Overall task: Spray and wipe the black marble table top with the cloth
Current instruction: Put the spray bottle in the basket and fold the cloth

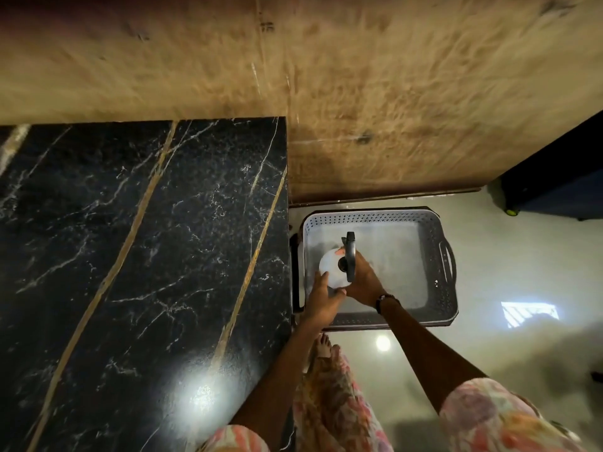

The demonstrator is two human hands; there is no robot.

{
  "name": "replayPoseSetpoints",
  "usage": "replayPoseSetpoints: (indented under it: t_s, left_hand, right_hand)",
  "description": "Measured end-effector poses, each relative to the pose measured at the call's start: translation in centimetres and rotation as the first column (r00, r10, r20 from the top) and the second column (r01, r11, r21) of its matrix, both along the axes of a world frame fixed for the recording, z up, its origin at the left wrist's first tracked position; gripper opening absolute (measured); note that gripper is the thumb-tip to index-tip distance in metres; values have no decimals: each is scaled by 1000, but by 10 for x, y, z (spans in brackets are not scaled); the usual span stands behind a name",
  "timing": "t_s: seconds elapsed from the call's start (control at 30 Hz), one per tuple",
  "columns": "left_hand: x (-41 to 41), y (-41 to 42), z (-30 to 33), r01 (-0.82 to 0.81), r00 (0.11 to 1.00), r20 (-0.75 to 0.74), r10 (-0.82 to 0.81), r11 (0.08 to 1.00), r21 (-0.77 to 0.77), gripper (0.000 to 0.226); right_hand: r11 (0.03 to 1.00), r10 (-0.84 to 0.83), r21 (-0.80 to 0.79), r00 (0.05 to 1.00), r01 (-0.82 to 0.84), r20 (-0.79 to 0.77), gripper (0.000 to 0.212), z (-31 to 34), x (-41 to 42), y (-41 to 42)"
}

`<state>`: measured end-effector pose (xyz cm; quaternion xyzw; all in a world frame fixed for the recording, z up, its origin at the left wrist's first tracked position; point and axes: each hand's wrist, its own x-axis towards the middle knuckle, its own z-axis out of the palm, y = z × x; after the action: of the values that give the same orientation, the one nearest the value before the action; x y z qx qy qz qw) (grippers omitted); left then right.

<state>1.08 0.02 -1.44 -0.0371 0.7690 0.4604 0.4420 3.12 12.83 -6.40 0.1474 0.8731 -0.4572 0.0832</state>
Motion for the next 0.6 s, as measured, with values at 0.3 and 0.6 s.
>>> replayPoseSetpoints:
  t_s: [0.3,0.6]
  left_hand:
    - [9,-7,42,-116,992,53,112,990,83,50]
    - [-3,-92,126,-248,950,-120,289,930,272,22]
  right_hand:
    - [984,-179,29,983,178,46,86,41,6,15]
    - [918,-320,108,875,381,-364,45,167,22,-31]
